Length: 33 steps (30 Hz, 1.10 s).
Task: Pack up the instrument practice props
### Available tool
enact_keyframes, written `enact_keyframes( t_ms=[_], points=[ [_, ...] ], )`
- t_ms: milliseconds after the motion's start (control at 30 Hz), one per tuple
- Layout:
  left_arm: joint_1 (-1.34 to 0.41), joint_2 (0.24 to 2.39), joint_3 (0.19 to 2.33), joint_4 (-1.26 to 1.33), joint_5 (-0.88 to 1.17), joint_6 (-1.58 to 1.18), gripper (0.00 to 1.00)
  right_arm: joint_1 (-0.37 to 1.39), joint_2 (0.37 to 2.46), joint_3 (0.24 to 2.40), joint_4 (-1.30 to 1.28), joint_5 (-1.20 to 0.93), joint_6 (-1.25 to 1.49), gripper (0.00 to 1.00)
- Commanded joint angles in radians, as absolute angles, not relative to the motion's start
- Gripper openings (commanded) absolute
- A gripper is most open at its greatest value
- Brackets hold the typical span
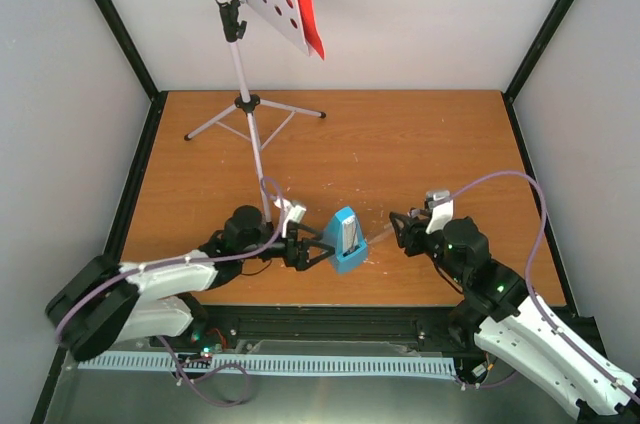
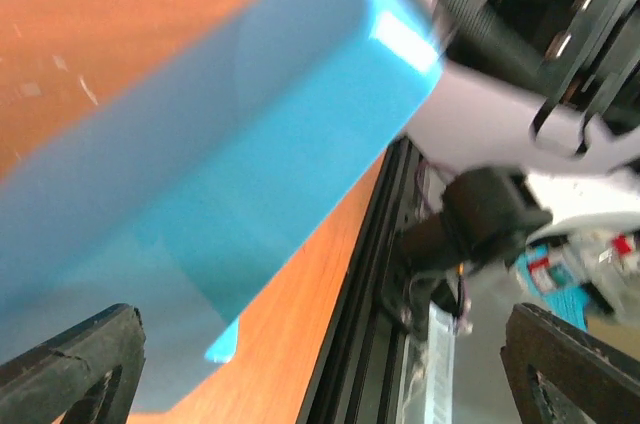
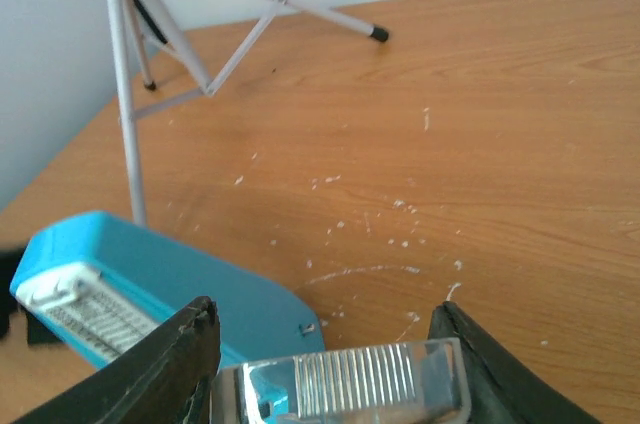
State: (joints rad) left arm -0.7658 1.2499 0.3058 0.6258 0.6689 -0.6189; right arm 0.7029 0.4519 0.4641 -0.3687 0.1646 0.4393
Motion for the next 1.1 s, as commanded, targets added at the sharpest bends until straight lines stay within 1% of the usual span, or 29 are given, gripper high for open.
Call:
enact_keyframes(
  t_ms=[0,133,300,400,567,767,833,967,1067],
  points=[
    [-0.705,1.081,0.369,0.48,0.549,-0.721,0.99,0.733,0.436,0.411,-0.308,0.066,0.388,0.44],
    [-0.668,1.011,0.465,0.391,0.539,-0.762,0.99,0.782,0.431,0.383,-0.25,0.058,0.363,0.44],
    [-0.666,1.039,0.569,0.305,0.531,-0.788,1.0,0.853,0.461,0.391,-0.211,0.096,0.315,0.44],
    [-0.663,1.072,0.613,0.296,0.539,-0.804,0.99,0.941,0.513,0.401,-0.186,0.174,0.292,0.44],
    [-0.663,1.113,0.653,0.291,0.563,-0.823,0.99,1.135,0.601,0.424,-0.159,0.418,0.254,0.43],
    [-0.663,1.128,0.66,0.276,0.576,-0.798,0.99,1.16,0.633,0.419,-0.149,0.443,0.27,0.43],
    [-0.663,1.131,0.66,0.268,0.577,-0.772,0.99,1.16,0.639,0.428,-0.181,0.47,0.287,0.43],
    [-0.663,1.116,0.665,0.194,0.563,-0.679,0.98,1.152,0.634,0.496,-0.373,0.597,0.366,0.45],
    [-0.664,1.054,0.647,0.217,0.613,-0.607,0.96,1.107,0.653,0.573,-0.513,0.548,0.432,0.46]
  ],
)
